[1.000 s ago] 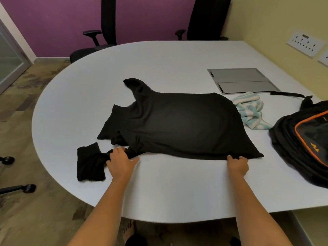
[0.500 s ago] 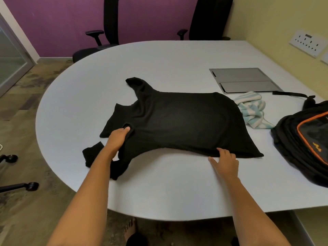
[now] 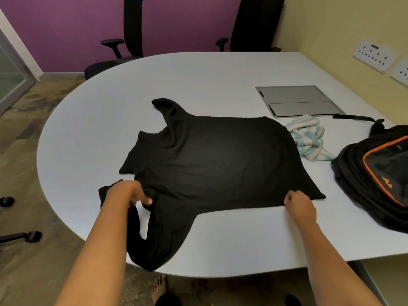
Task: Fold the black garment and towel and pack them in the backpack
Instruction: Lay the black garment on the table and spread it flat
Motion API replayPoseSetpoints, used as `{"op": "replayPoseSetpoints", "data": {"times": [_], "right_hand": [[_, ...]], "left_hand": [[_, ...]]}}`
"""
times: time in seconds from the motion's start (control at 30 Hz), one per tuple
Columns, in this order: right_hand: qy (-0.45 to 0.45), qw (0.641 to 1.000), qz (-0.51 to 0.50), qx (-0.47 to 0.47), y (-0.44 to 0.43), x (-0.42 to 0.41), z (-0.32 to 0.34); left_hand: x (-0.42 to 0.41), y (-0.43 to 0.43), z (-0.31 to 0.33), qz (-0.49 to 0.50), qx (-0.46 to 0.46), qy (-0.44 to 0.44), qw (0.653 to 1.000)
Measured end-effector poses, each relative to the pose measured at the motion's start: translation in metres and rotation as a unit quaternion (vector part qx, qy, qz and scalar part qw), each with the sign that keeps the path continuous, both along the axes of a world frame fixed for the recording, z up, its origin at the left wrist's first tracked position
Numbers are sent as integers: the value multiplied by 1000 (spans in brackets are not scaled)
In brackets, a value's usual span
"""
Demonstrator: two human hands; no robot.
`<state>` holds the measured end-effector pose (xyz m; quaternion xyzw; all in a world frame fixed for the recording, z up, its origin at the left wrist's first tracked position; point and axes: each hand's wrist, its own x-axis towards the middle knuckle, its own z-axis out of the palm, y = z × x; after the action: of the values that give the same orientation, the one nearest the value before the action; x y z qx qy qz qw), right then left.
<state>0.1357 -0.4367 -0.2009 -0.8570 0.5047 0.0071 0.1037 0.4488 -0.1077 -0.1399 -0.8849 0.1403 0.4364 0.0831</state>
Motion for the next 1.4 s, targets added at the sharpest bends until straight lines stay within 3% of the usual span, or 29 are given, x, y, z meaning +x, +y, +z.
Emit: {"op": "replayPoseSetpoints", "data": {"times": [0.07, 0.13, 0.23, 0.33, 0.5, 0.63, 0.97, 1.17, 1.4], "right_hand": [[-62, 998, -21, -7, 1, 5, -1], [-91, 994, -62, 9, -1, 9, -2], [-76, 990, -114, 37, -10, 13, -2], [-67, 985, -153, 30, -24, 13, -5], [-101, 958, -259, 64, -47, 14, -8], [-59, 958, -277, 49, -64, 8, -12], [-89, 930, -357, 9, -61, 3, -12], [-156, 948, -270, -57, -74, 38, 12], [-197, 959, -202, -24, -109, 101, 38]], "left_hand": [[-7, -19, -5, -16, -117, -123, 985], [-25, -38, -12, -32, -189, -181, 965], [-46, -64, -30, -87, -238, -240, 937], [-61, -86, -51, -97, -274, -238, 927], [-72, -97, -87, -81, -259, -210, 939], [-72, -92, -102, -102, -232, -245, 936], [-74, -96, -103, -71, -228, -270, 933], [-48, -120, -78, -3, -293, -325, 899], [22, -167, -53, -21, -341, -330, 880]]}}
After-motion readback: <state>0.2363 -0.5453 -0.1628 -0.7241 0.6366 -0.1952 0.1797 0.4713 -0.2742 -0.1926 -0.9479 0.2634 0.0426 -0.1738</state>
